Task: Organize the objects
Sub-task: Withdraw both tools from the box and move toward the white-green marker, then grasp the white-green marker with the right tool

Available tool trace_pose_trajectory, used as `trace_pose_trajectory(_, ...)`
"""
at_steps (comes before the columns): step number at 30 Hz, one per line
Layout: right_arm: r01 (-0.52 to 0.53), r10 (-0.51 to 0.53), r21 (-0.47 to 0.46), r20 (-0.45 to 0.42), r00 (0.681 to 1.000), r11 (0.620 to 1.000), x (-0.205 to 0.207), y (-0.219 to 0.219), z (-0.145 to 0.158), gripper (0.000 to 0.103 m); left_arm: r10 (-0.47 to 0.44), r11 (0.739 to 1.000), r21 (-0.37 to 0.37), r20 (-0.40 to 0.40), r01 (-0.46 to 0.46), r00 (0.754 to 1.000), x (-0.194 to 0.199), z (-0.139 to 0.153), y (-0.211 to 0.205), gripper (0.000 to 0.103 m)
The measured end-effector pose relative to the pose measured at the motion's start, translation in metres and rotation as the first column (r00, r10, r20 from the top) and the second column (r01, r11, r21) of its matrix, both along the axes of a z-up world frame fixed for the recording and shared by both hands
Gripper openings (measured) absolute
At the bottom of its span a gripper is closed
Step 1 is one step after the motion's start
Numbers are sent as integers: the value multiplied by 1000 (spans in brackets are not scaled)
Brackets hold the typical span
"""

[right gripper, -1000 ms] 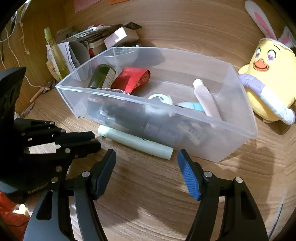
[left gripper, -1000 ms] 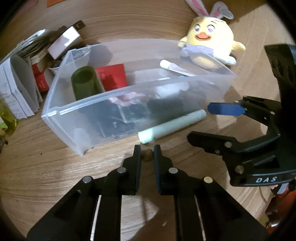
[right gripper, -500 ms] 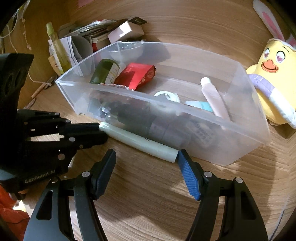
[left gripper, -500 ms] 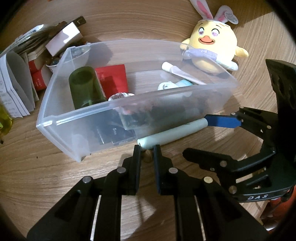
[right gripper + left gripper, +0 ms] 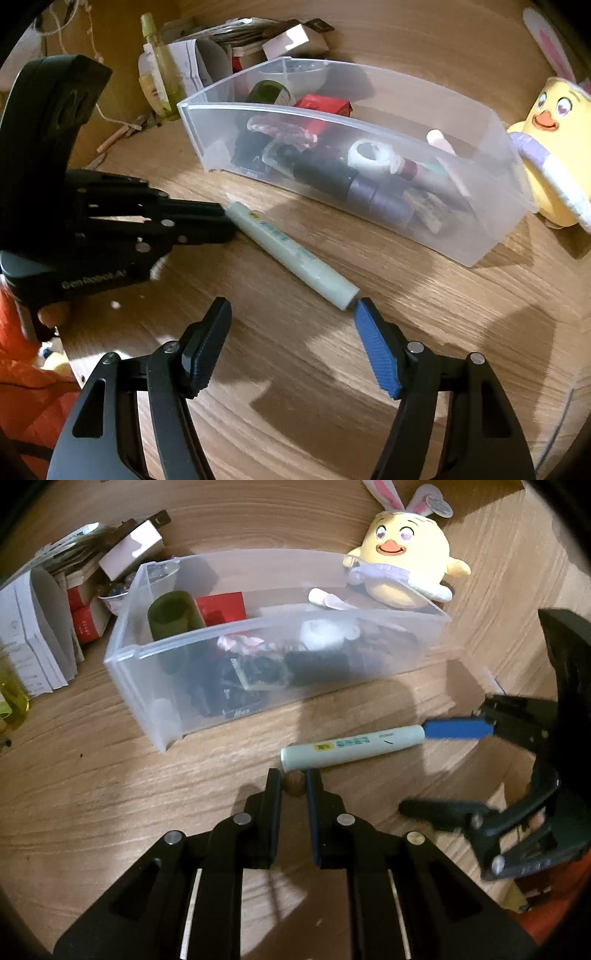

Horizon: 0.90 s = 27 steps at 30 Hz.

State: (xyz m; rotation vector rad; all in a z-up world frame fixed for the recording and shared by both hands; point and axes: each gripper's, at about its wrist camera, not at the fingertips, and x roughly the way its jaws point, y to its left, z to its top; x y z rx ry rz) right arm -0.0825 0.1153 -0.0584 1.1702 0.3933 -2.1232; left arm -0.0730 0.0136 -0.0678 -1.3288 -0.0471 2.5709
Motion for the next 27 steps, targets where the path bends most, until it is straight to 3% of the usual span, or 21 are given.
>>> trace_pose_trajectory(7,33,-32,15,-38,999,999,-12,-3,4,66,12,1000,-1,-2,-12,1000,6,0,-4,19)
trace_pose_trajectory(11,7,-7,19,-47,999,1000,-17,-16,4,66,18,1000,-5,-3,-18,1000,3,0,-4,36)
trace_pose_trajectory(15,-26,28,28,-65,998,999,-16,-31,4,64,30,999,-29,-14,-30,999,1,-1,-4,37)
trace_pose_trajectory(21,-53,55,33,-58,997,998,-14,-36,-1,31,22,999,-41,-20,-22,1000,-2,-2,-1,37)
trace_pose_trajectory(23,-51,53,32,-59,997,998,-13,-34,-1,18,16,999,-40,-22,-16,1000,-3,-2,0,29)
trace_pose_trajectory(24,-46,48,31,-63,997,998,-12,-32,-1,14,13,999,-42,-25,-14,1000,-3,-2,0,26)
trace_pose_trajectory(25,-42,44,31,-64,997,999,-11,-31,-1,14,10,999,-43,-26,-11,1000,-4,-2,1,14)
trace_pose_trajectory(27,-30,31,23,-65,997,999,-9,-26,-1,14,6,999,-51,-31,-8,999,-4,-2,3,12)
